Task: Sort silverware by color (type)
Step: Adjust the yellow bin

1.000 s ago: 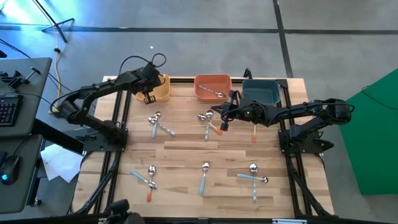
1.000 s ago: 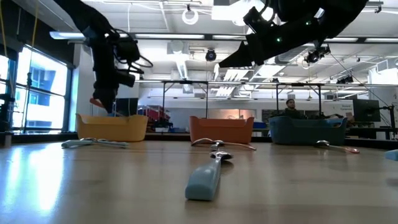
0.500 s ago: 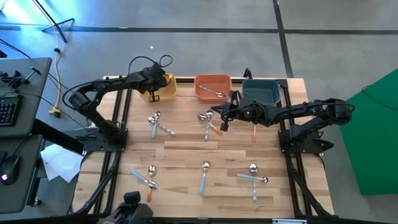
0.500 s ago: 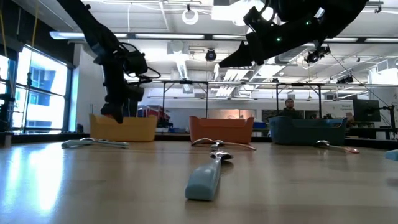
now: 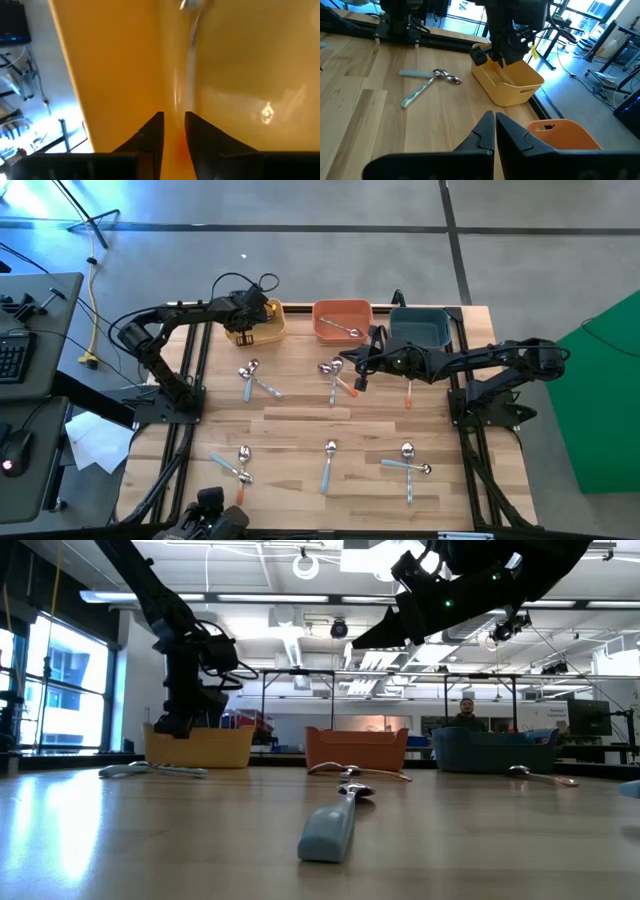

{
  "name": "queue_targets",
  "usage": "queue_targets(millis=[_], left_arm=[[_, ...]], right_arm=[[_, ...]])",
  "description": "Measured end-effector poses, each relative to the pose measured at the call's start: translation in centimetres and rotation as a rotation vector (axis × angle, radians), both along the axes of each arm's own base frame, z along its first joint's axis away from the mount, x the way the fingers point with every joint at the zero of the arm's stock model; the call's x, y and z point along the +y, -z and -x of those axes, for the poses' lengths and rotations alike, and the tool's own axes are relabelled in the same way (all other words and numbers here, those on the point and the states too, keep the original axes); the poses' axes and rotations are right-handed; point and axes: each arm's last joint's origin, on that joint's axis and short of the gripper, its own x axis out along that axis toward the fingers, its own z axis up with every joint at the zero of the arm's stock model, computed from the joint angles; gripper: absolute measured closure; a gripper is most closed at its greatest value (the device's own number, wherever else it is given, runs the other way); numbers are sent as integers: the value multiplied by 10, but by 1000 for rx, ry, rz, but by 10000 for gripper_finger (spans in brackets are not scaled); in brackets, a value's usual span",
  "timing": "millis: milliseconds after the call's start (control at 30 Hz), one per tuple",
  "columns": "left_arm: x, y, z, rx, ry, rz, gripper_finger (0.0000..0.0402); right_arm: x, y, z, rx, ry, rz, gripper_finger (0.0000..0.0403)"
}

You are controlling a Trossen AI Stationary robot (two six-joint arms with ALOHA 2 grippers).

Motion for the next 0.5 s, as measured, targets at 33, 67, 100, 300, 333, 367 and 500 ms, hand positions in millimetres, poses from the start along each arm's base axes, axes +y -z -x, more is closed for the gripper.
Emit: queue_targets(millis=[33,67,100,300,333,367,500], left_arm=[[0,-1,0,4,-9,-13,319],[0,-3,1,7,-13,-23,313],[0,-4,1,7,-14,-29,308],[-3,-17,2,-32,-21,-65,297],[-4,-20,2,-45,-26,-73,298],[-6,-22,1,-54,-28,-81,301],[-14,-32,0,-61,-11,-79,321]], right_arm=[[0,0,0,0,0,0,402],[0,0,0,0,0,0,402],[0,0,0,0,0,0,402],[0,0,0,0,0,0,402],[0,0,0,0,0,0,402],[0,0,0,0,0,0,402],[0,0,0,1,0,0,402]])
